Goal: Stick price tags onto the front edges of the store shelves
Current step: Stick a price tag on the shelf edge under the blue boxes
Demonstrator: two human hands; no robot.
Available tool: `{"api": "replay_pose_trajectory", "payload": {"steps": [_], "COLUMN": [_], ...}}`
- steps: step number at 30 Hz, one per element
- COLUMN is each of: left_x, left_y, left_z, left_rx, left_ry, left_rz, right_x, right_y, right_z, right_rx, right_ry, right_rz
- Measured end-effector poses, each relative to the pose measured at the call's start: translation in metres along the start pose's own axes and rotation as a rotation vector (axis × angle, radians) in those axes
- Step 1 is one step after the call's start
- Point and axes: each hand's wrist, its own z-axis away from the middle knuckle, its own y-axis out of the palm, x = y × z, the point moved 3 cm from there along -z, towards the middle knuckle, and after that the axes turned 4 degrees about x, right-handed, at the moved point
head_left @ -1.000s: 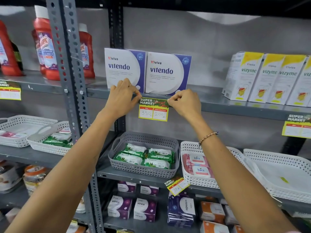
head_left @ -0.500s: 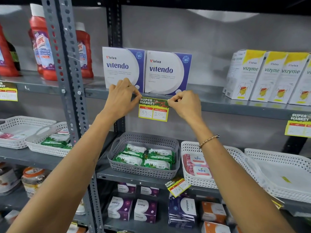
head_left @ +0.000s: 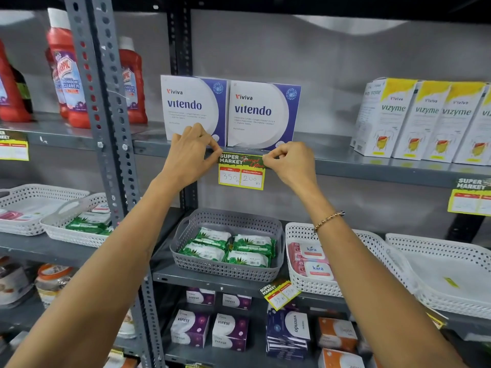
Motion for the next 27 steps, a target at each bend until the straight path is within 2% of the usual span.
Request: {"api": "replay_pose_trajectory", "payload": {"steps": [5, 17, 27], "left_x": [-0.0001, 0.0024, 0.0023], "left_y": [0.0043, 0.0002, 0.0032], "left_z": [0.0029, 0.0024, 0.0021], "left_rx": [-0.001, -0.01, -0.047], "left_ry": [-0.02, 0.0, -0.013], "left_rz": [0.012, 0.015, 0.024], "right_x": [0.0039, 0.0033, 0.002], "right_y": [0.0023, 0.0052, 0.0104], "right_z": [0.0049, 0.0037, 0.0039], "right_rx": [-0.034, -0.025, -0.093], "right_ry": [-0.042, 0.0, 0.011], "right_rz": [0.087, 0.077, 0.115]}}
